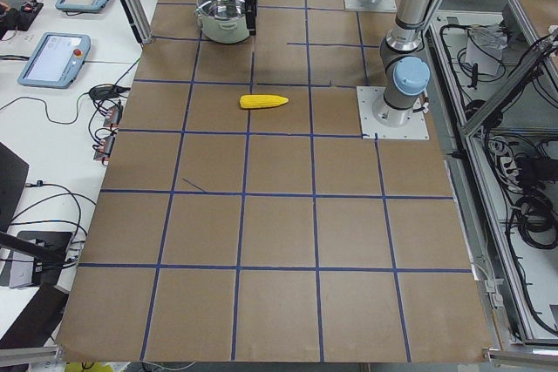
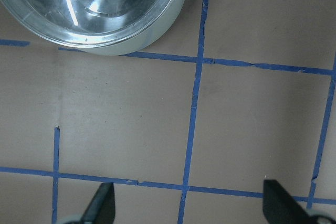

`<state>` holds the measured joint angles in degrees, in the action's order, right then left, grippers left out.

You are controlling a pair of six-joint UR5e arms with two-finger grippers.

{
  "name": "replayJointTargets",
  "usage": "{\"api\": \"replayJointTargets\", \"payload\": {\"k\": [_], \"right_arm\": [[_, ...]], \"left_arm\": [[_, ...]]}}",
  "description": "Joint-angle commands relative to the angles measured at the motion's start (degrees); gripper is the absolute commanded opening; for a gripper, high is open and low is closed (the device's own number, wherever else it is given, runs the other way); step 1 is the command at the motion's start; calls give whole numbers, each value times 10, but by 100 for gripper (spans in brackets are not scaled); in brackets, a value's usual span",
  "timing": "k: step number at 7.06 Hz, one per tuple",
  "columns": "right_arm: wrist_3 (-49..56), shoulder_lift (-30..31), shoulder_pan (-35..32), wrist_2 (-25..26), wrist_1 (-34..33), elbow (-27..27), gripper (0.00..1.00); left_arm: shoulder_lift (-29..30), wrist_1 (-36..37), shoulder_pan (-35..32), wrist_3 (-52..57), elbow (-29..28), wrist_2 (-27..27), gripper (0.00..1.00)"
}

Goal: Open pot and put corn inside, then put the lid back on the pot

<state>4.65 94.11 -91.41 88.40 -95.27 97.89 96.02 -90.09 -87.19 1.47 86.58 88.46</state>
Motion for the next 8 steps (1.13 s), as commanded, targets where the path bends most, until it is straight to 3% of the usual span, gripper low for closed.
{"api": "replayJointTargets", "payload": {"k": [1, 6, 8], "right_arm": [[3, 1, 4, 0, 1, -2, 100], [-1, 0, 7, 6, -1, -7, 100], [-8, -36, 1, -2, -89, -13, 100]], "left_arm": [[0, 0, 0, -1, 1, -1, 100], [5, 10, 0, 3, 3, 0, 100], [3, 10, 0, 4, 7, 1, 100]]}}
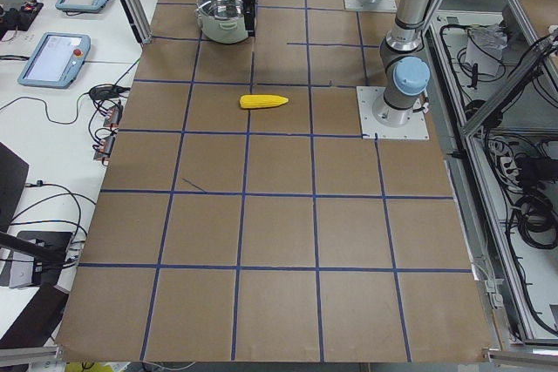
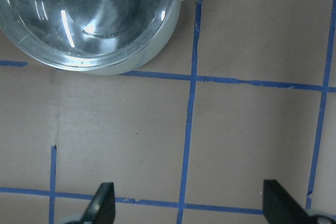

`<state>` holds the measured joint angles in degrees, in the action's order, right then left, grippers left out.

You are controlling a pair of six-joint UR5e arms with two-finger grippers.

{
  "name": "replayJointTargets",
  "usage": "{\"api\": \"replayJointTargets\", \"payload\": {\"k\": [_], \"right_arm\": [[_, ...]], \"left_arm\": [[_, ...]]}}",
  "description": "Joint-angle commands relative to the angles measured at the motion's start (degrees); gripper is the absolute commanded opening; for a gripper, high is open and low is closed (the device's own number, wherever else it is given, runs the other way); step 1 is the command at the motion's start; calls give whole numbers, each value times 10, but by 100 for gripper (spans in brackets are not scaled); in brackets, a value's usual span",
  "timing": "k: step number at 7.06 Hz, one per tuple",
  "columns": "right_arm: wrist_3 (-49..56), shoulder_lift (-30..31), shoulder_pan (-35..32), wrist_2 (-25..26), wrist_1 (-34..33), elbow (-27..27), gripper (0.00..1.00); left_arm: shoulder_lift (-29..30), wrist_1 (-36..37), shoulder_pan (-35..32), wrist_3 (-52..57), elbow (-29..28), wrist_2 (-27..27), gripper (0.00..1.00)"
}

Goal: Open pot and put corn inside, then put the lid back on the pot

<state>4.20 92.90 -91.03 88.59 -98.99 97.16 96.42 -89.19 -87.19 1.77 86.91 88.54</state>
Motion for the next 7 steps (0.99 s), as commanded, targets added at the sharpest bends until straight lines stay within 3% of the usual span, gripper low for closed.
{"api": "replayJointTargets", "payload": {"k": [1, 5, 7], "right_arm": [[-3, -48, -15, -4, -77, -15, 100], [-84, -231, -120, 9, -89, -194, 100], [-81, -298, -120, 6, -104, -227, 99]], "left_arm": [[-5, 0, 0, 2, 5, 1, 100], [1, 1, 0, -2, 7, -3, 100], [1, 7, 1, 6, 7, -4, 100]]}}
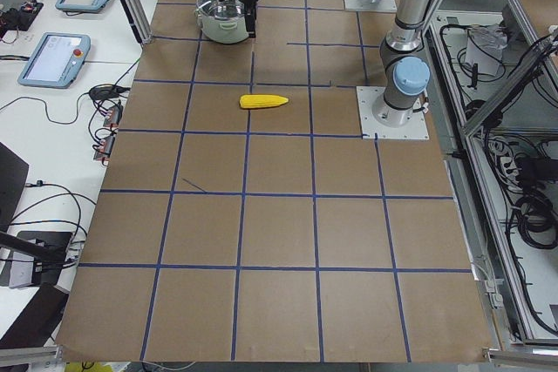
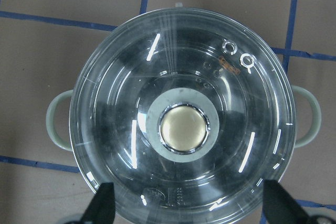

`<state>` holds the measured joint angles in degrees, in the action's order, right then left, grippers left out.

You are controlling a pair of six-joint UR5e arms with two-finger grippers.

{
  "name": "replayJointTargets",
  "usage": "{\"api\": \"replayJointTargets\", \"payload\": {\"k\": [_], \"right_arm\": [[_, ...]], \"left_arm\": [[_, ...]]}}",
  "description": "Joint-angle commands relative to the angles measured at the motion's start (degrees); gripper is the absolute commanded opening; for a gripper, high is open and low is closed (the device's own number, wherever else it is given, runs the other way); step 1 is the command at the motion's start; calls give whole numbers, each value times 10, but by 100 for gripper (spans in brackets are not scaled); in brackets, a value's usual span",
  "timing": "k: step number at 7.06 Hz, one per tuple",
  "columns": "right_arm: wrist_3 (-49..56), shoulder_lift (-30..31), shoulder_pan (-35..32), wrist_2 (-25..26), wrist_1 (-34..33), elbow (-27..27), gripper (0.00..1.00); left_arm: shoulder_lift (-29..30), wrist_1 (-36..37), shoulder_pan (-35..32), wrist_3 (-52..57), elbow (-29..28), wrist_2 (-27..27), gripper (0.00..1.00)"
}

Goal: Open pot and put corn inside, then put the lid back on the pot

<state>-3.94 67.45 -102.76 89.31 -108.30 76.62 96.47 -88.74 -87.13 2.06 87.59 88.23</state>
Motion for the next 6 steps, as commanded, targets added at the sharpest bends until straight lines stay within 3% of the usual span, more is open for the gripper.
{"api": "replayJointTargets", "payload": {"k": [1, 6], "right_arm": [[-1, -61, -3, 0, -38, -23, 99], [8, -73, 2, 0, -32, -15, 96]], "left_arm": [[0, 2, 0, 3, 1, 1, 100], [5, 8, 1, 3, 1, 4, 100]]}}
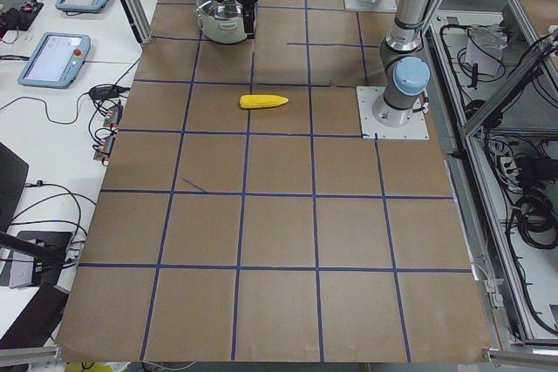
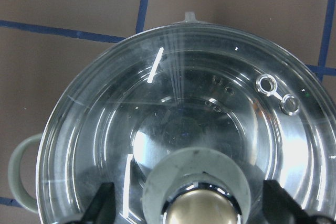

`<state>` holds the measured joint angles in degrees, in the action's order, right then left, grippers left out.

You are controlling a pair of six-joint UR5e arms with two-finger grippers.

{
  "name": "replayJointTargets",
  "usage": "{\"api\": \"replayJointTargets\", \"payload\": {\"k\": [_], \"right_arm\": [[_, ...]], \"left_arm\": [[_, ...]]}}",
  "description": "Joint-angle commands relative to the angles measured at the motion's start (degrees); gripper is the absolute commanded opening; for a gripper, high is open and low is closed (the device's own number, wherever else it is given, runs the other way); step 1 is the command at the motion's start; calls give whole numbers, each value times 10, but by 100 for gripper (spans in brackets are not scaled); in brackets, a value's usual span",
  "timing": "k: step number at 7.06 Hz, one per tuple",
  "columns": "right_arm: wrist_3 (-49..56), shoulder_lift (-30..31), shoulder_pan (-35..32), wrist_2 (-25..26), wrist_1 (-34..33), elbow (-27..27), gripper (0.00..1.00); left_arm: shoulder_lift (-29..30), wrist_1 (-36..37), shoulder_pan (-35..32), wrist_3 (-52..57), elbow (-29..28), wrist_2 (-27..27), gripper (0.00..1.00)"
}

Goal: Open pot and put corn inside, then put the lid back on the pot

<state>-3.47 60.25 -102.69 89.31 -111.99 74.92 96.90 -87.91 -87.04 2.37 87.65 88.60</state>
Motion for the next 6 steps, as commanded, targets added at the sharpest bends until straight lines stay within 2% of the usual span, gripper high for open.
{"api": "replayJointTargets", "payload": {"k": [1, 2, 3, 5, 6], "right_arm": [[4, 0, 2, 2, 6, 3, 96], [3, -2, 2, 3, 6, 3, 94], [2, -3, 2, 3, 6, 0, 84], [-2, -2, 2, 3, 10, 1, 44], [-5, -1, 3, 3, 25, 1, 20]], "left_arm": [[4, 0, 0, 4, 2, 1, 100], [21, 18, 1, 31, 2, 1, 100], [34, 37, 5, 41, 2, 1, 100], [49, 41, 6, 71, 2, -1, 100], [50, 55, 6, 84, 3, -2, 100]]}}
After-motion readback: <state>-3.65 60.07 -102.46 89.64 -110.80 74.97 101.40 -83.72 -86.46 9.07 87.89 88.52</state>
